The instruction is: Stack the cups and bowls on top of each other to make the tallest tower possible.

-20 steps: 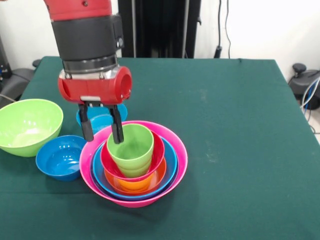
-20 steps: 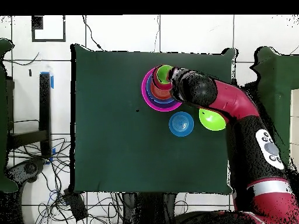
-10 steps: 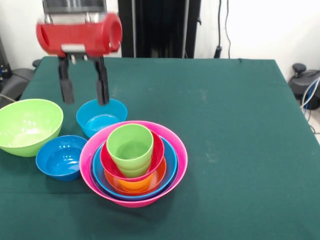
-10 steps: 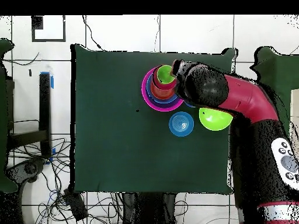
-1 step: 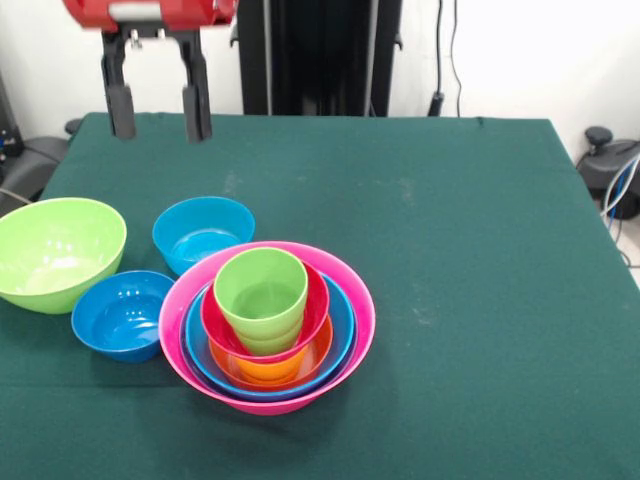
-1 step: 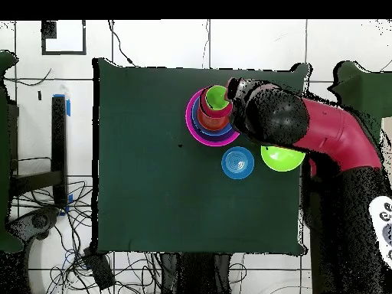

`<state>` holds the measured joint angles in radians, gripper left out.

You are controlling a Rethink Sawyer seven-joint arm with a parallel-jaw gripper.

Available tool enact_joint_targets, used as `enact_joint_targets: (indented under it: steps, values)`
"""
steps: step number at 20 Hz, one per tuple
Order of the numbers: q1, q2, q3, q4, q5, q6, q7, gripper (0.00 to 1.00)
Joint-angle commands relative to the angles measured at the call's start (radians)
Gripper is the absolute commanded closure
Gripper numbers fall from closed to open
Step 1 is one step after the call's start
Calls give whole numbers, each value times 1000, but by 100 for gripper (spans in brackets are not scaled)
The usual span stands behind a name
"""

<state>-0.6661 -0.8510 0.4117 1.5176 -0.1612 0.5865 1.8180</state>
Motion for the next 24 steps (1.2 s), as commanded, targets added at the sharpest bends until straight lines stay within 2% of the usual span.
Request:
enact_joint_targets:
  steps: [1,8,11,18,24]
  values:
    - [-9,-62,55,206,8,86,-57,0]
    - [-42,-97,84,292,8,34,-67,0]
    - [-77,-94,119,333,-10,3,-95,0]
    - [-157,-81,201,338,-44,48,-193,0]
    - [-242,-71,263,339,-56,69,-230,0]
